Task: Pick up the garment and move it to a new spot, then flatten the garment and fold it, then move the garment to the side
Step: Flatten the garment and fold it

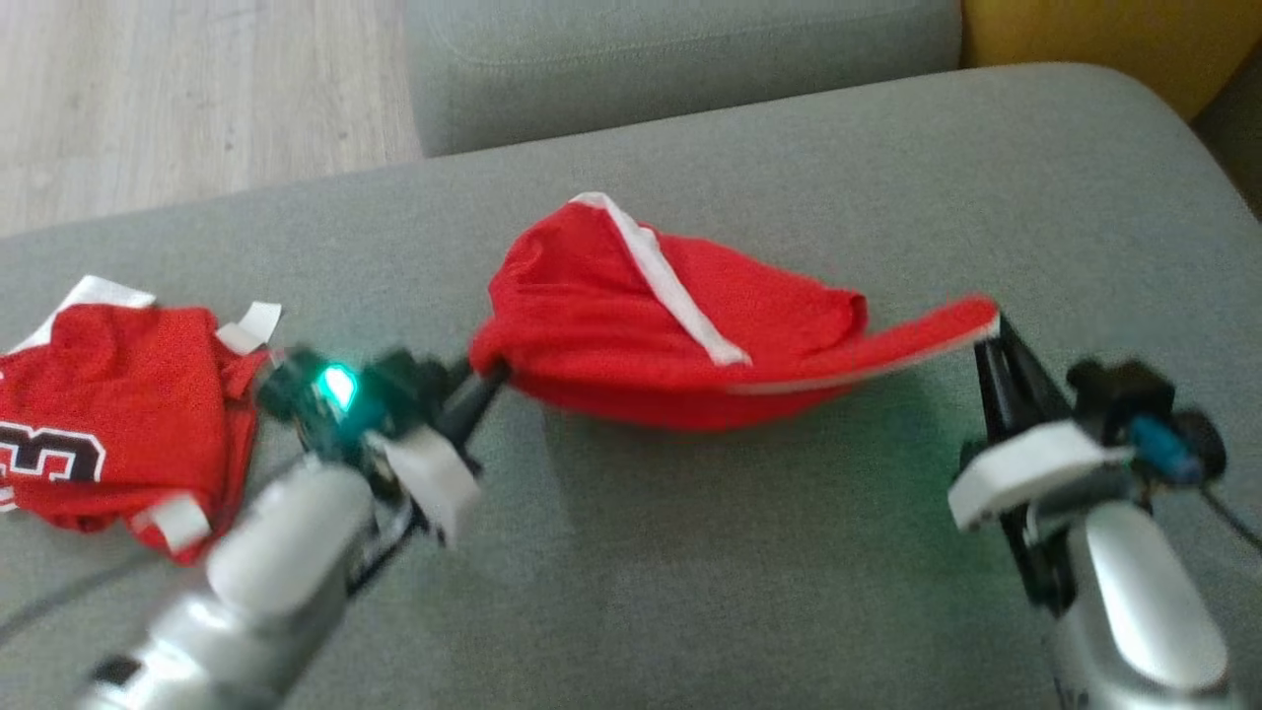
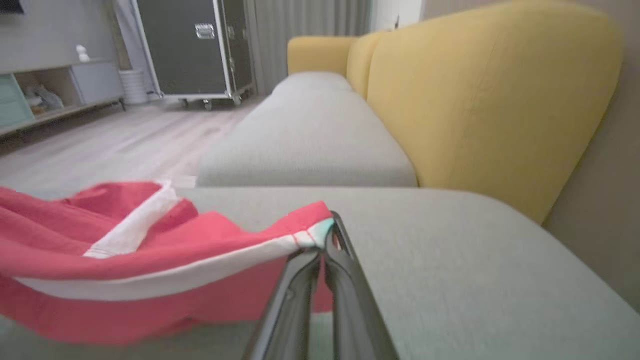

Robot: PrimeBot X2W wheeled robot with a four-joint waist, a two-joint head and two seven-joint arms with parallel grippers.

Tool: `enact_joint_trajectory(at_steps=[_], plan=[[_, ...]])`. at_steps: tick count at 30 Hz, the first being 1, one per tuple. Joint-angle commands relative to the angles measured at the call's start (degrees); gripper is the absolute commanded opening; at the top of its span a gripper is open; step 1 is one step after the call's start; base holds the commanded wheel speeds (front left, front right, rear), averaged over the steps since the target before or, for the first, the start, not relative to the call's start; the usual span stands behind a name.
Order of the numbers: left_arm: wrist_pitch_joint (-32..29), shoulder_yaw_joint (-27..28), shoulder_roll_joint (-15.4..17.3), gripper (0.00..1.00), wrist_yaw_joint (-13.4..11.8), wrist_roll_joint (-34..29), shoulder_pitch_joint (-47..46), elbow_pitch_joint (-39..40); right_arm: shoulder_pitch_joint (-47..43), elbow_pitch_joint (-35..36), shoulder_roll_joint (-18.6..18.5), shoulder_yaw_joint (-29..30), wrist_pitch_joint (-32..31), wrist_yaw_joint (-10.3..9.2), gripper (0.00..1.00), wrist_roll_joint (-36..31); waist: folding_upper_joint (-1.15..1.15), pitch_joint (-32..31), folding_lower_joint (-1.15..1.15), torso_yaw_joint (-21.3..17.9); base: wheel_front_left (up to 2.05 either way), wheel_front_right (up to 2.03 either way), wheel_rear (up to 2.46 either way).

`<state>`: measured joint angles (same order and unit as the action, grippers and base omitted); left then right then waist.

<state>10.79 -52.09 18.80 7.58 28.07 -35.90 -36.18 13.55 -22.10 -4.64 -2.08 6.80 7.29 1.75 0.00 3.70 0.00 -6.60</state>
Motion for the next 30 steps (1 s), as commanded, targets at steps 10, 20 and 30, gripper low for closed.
enact_joint_trajectory(at_steps=[10,20,30], plan=[[-13.21,-1.83,11.63,0.0,-0.09,4.99,-21.48,10.83,17.44,3.6,-3.39,-6.33,-2.84,0.2,0.0,4.02,0.0,-3.69,0.0,-1.33,0.0,0.0,0.0],[-19.06,-6.3,15.3,0.0,-0.09,14.04,-32.87,12.47,27.77,-1.52,-4.52,-7.31,-6.82,0.2,0.0,2.31,0.0,-5.7,0.0,-2.96,0.0,0.0,0.0],[-15.19,-4.96,16.11,0.0,-0.11,19.64,-30.25,12.83,26.99,-4.43,-5.49,-3.95,-9.18,0.2,0.0,-0.23,0.0,-5.8,0.0,-3.22,0.0,0.0,0.0]])
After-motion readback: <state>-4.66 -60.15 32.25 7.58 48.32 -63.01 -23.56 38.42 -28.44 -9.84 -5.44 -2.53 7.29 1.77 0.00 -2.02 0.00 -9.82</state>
